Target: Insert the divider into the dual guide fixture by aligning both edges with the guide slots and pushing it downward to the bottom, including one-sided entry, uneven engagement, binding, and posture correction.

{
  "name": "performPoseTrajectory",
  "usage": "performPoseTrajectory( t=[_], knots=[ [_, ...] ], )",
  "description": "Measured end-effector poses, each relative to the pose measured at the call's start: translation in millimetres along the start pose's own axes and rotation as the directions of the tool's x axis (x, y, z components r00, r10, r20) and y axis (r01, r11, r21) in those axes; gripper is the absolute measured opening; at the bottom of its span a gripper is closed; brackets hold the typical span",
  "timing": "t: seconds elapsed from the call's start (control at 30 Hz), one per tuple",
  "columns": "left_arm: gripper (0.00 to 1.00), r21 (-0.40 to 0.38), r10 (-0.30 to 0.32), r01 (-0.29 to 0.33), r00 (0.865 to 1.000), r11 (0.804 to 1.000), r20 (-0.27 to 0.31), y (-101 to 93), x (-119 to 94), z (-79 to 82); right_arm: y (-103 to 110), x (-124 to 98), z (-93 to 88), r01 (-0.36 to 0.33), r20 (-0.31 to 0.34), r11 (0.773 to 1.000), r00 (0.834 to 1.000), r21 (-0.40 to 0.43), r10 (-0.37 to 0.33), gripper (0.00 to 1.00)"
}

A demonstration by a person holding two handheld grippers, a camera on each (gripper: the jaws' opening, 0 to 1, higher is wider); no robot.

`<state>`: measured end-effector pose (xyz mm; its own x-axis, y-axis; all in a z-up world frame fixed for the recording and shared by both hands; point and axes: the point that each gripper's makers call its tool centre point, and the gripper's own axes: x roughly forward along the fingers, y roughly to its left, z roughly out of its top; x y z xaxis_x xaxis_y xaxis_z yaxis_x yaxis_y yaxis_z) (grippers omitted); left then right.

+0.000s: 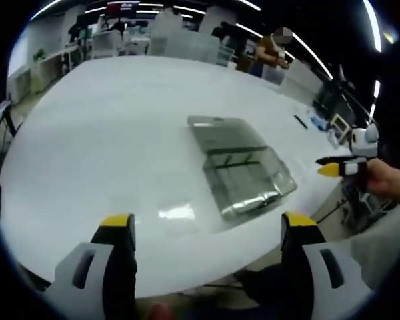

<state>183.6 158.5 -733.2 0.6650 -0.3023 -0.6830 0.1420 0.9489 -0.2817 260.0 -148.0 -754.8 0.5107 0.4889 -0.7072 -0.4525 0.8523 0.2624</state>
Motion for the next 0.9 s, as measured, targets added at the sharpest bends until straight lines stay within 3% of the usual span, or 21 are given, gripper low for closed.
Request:
performPoseTrajectory(
  t=[0.9],
  knots=[
    [0.86, -0.019, 0.014, -0.014, 1.0, 1.0, 0.006, 11.5, 4.4, 5.0, -28.8, 27.9, -11.1, 0.098, -0.108, 0.995, 0.99, 0.019, -0.095, 0.59]
  ],
)
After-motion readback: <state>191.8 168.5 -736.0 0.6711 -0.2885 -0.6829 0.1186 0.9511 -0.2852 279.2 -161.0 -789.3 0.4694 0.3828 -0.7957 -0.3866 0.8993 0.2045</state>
